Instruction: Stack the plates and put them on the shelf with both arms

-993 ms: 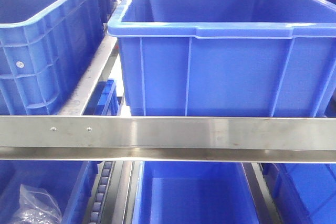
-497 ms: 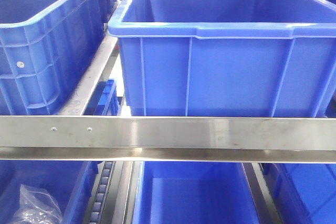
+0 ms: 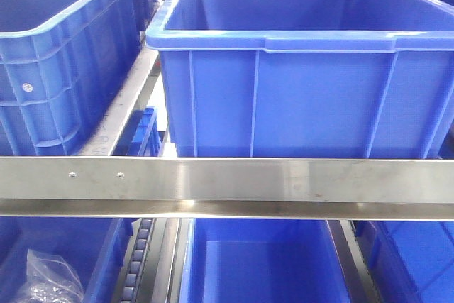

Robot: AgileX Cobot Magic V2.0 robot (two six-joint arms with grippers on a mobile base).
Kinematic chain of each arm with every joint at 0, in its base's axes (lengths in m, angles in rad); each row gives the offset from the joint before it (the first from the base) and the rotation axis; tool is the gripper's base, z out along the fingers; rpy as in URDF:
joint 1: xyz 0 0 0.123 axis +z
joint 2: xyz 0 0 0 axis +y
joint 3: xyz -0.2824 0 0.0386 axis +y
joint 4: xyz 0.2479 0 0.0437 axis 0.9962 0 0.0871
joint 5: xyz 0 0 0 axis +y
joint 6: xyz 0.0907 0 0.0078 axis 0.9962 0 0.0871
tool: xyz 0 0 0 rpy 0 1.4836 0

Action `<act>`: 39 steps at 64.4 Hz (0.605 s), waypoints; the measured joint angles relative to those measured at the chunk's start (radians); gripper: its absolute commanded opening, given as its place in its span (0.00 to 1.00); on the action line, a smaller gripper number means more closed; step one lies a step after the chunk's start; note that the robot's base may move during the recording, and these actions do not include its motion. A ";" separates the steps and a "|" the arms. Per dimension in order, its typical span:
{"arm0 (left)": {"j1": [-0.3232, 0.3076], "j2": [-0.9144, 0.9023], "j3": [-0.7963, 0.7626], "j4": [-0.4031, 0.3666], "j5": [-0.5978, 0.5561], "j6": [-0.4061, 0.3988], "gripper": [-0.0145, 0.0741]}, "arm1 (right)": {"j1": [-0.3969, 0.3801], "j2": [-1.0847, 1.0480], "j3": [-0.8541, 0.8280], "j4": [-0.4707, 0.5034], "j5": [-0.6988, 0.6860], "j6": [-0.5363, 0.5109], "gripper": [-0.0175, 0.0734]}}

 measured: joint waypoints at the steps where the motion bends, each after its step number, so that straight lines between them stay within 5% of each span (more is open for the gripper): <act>1: 0.000 0.000 0.000 0.000 0.000 0.000 0.26 | 0.000 0.000 0.000 -0.005 0.000 0.000 0.23; 18: 0.000 0.000 0.000 0.000 0.000 0.000 0.26 | 0.000 0.000 0.000 -0.028 0.010 0.000 0.23; 39: 0.000 0.000 0.000 0.000 0.000 0.000 0.26 | 0.000 0.000 0.000 -0.031 0.010 0.185 0.23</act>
